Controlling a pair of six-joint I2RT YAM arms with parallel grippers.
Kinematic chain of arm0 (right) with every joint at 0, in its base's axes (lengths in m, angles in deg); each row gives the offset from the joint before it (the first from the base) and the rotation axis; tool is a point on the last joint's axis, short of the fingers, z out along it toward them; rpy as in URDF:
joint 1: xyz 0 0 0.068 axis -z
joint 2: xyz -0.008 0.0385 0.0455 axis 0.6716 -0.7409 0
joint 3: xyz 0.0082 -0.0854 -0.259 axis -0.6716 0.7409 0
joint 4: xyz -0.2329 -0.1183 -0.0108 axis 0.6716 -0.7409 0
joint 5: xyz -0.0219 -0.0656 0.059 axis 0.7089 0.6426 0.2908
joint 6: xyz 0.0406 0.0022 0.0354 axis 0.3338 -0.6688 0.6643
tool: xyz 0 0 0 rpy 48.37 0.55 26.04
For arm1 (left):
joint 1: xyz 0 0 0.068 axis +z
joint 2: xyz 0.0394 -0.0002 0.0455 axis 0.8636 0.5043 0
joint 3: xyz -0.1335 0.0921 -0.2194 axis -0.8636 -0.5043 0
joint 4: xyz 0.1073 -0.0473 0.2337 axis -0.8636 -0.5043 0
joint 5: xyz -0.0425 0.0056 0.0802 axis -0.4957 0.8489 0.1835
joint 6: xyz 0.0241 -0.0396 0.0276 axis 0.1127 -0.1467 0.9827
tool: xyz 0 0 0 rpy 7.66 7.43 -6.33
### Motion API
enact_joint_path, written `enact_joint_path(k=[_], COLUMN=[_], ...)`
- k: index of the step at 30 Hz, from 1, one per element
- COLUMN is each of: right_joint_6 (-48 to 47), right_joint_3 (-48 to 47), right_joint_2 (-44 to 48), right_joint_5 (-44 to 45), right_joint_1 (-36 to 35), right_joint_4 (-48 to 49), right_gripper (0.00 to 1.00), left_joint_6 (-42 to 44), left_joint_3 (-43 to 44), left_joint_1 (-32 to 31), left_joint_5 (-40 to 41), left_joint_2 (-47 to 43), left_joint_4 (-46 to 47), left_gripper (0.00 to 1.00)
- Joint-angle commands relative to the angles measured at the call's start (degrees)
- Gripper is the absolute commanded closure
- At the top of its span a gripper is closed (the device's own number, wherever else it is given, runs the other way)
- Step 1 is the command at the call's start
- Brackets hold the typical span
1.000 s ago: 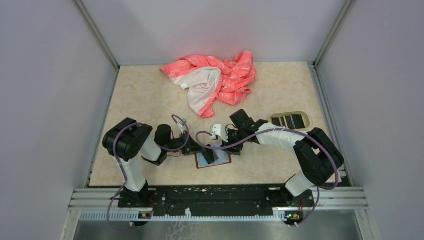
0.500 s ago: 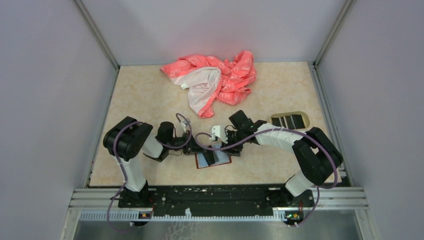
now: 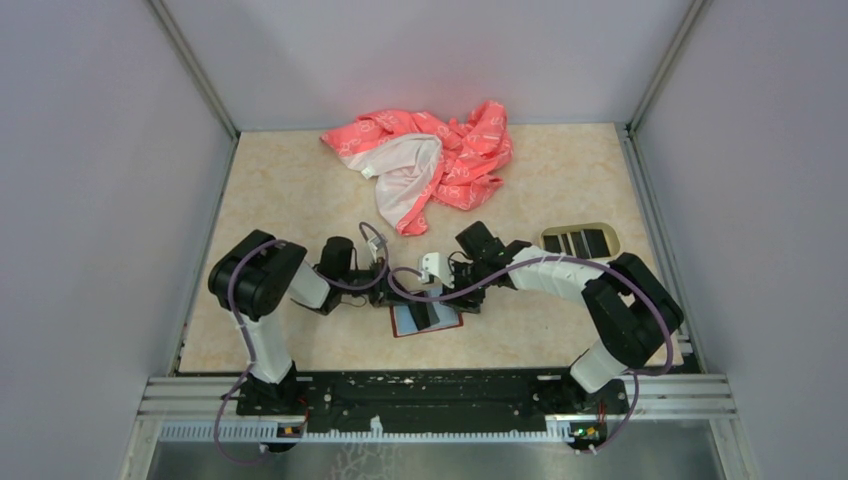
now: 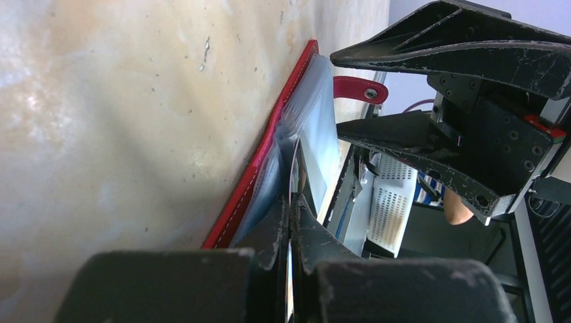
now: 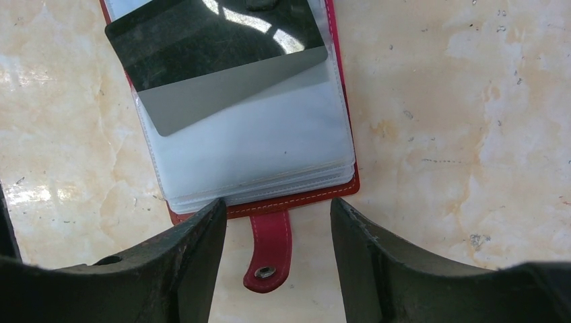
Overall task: Put the credit cards into the card holder
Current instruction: Insert the credit card into the card holder.
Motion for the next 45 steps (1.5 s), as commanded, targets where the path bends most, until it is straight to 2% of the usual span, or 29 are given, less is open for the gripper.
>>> enact_joint_path(k=[1,12,16,19,22,24,27,29,30,34,45], right_joint_6=[-0.02,0.87,0.50,-5.60,-12.98,-15.68,-13.84,-11.63,-11.29,-7.04,-7.86], right_joint_3=[-2.37,-3.31,-3.59,-3.67,-5.12,-8.73,-15.09,-16.24,-16.15,-15.00,-13.90], right_joint_2=[-0.74,2.52,7.02,10.48,10.56,7.62,0.04,-2.79,-3.68,-5.41,-11.58], right_joint_5=[-0.33,1.08,-3.92,-7.31,-7.02,-8.58,-7.84,-2.78,0.66,7.17,18.84], right_joint_1=[-1.10,-1.37,-2.50,-6.56,-11.31,-13.19,-16.08,-18.55,-19.80,-21.52,-23.59], right_joint_4=[1.06,0.96,1.20,-0.04,-2.32,-4.71,-5.19,-2.31,-0.73,4.17,6.26], right_gripper=[0.42,0.42,0.42,0.41,0.41,0.54,0.86,0.97,1.00,1.00,1.00], left_joint_6=[2.72,3.23,3.29,3.09,3.18,3.23,2.71,2.29,2.14,2.08,1.73], left_joint_3=[1.83,4.79,5.28,5.39,5.64,5.66,5.50,5.40,5.37,5.39,4.65], left_joint_1=[-0.92,-1.43,-1.43,-1.38,-1.39,-1.41,-1.37,-1.37,-1.43,-1.43,-1.51], left_joint_5=[0.95,1.08,0.77,0.49,0.35,0.57,0.63,0.41,0.27,0.26,0.39], left_joint_2=[1.87,2.79,3.68,4.22,4.45,4.41,4.51,4.52,4.45,4.49,5.03], left_joint_4=[-4.23,-6.93,-6.95,-6.47,-6.57,-6.46,-5.66,-5.28,-5.26,-5.13,-4.10], left_gripper=[1.00,1.00,0.97,0.92,0.86,0.81,0.76,0.73,0.73,0.71,0.69])
